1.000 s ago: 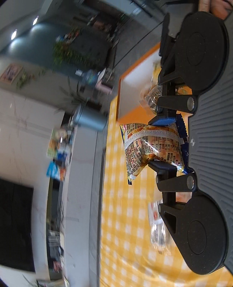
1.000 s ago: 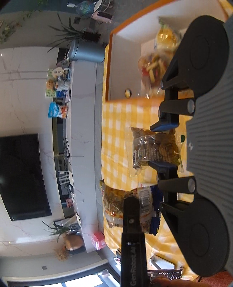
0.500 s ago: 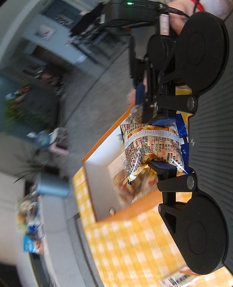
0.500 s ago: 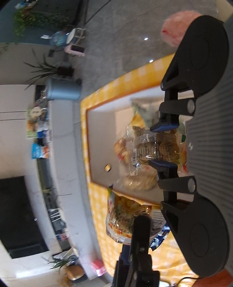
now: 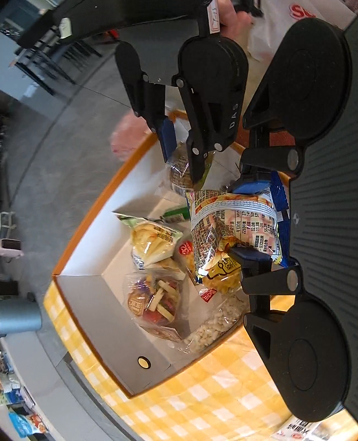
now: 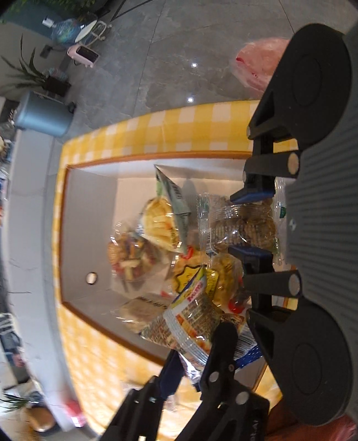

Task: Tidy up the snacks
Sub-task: 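Lower the printed bag with the left tool while the right tool lowers the cookie bag, then open both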

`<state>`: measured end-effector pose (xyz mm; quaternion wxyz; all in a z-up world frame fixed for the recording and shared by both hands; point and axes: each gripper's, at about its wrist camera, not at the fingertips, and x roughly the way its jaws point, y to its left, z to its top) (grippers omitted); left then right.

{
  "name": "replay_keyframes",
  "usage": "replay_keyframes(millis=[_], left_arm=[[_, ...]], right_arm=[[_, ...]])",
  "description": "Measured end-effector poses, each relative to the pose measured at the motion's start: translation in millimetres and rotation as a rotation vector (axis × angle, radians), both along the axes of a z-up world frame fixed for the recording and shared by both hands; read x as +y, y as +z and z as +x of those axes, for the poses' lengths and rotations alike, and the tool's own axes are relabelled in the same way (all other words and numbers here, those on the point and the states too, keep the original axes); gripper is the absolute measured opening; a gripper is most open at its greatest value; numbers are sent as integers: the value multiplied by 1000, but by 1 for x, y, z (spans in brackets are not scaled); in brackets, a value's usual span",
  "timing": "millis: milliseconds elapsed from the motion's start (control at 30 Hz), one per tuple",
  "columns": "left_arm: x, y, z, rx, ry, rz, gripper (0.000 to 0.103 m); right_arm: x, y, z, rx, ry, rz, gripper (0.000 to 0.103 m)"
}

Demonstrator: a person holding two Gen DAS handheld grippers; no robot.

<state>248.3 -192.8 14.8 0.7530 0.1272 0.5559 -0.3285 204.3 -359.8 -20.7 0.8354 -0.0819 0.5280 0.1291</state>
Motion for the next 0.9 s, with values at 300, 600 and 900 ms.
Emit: replay_keyframes(millis=[300, 600, 900], left_arm=[[-20, -25, 5, 24, -76, 162, 46], [-23, -29, 3, 5, -79, 215, 49], [0, 6, -11, -81, -6, 112, 55]], right_arm=[[8, -21, 16, 96, 51, -71, 31], [13, -21, 14, 105, 65, -107, 32], [18, -1, 1, 41, 70, -24, 37]])
